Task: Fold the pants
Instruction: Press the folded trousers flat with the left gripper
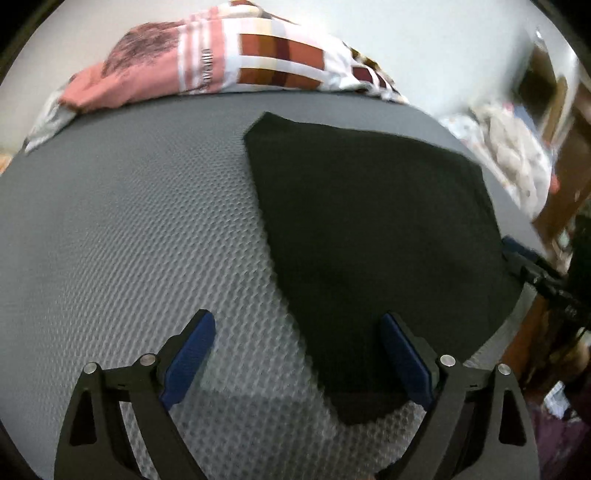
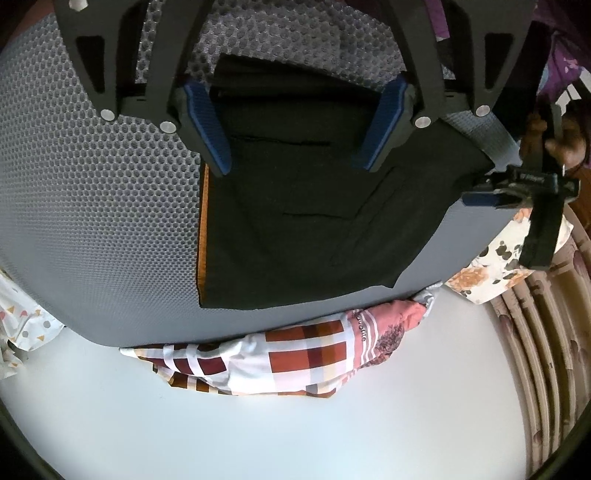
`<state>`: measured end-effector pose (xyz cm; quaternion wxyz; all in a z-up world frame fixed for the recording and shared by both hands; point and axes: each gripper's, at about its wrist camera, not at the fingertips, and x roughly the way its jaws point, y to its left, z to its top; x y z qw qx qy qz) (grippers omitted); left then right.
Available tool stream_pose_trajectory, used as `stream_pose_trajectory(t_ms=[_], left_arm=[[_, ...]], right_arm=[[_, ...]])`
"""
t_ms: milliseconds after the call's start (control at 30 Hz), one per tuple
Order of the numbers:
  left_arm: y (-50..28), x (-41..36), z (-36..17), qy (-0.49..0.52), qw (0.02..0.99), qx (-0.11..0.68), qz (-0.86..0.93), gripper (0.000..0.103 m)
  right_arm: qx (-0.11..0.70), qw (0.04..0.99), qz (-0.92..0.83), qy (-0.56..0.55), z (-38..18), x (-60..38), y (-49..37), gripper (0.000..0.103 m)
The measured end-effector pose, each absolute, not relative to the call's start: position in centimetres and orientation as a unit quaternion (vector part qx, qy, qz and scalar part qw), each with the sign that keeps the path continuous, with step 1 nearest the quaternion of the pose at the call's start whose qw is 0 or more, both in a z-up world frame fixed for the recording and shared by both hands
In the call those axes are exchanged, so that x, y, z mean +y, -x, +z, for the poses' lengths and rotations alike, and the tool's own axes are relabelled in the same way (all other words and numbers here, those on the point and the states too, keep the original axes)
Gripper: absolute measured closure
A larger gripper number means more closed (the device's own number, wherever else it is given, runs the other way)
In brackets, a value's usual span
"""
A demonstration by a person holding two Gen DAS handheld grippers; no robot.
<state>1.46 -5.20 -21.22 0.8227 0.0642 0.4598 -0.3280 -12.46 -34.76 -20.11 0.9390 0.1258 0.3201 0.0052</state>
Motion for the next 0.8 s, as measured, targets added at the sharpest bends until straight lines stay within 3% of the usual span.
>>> stream_pose_trajectory(t_ms=[800], left_arm=[[-2.3,-7.4,-20.9,-0.135,0.842,0.437,-0.285,0.011]], right_arm=[[0.33,0.935,0.006,-0.133,-19.7,-34.2,11.9,0.017]])
